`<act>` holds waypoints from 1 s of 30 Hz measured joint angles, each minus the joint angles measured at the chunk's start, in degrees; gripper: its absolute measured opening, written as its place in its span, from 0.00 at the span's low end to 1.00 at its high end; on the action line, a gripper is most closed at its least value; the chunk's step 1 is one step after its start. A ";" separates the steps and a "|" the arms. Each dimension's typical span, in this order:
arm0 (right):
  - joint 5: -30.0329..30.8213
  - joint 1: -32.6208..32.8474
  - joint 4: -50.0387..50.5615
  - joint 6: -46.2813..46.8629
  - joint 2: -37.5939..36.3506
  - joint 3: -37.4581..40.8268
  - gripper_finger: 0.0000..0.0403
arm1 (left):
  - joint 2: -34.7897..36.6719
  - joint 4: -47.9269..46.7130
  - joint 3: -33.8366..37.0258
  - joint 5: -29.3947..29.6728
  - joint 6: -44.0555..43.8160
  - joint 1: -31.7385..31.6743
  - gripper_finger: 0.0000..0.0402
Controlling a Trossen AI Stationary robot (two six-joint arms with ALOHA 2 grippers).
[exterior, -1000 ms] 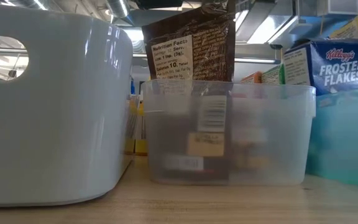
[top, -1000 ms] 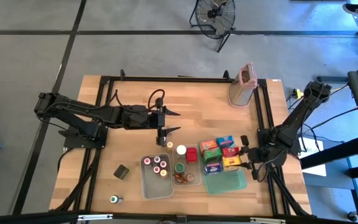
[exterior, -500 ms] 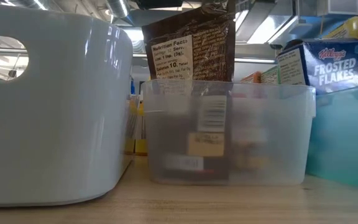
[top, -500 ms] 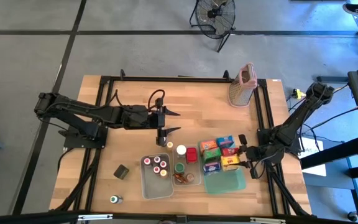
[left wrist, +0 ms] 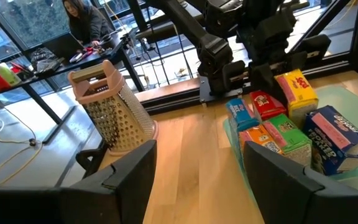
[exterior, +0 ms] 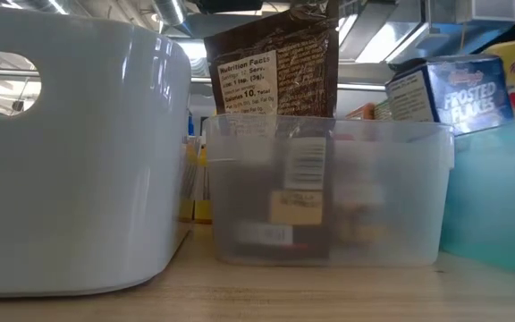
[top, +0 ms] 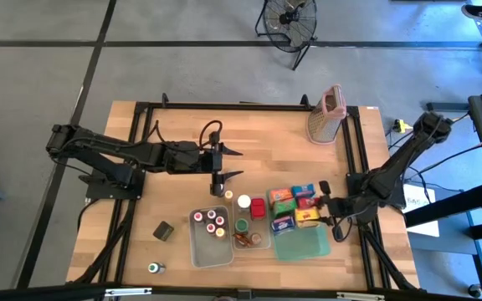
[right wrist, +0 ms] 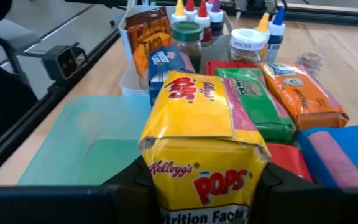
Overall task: Pick & Place Kitchen Items
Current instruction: Put the yellow cereal box into the blue bin
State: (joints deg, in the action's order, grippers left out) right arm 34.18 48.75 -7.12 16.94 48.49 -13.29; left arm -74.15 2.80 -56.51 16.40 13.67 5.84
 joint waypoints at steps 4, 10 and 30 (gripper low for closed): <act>0.28 -0.71 -1.53 -0.05 2.11 -0.09 0.32 | 0.00 -0.03 0.00 0.00 -0.31 0.00 0.58; 0.28 -1.09 -2.31 0.04 2.78 -0.09 0.32 | 0.00 -0.03 0.00 0.00 -0.46 -0.02 0.58; 0.08 -1.09 -2.03 0.42 2.82 -0.01 0.49 | -0.02 -1.11 0.00 0.00 -0.50 0.00 0.58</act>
State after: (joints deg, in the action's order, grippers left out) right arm 34.26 47.66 -9.15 17.37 51.31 -13.30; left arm -74.17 1.69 -56.51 16.40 13.18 5.84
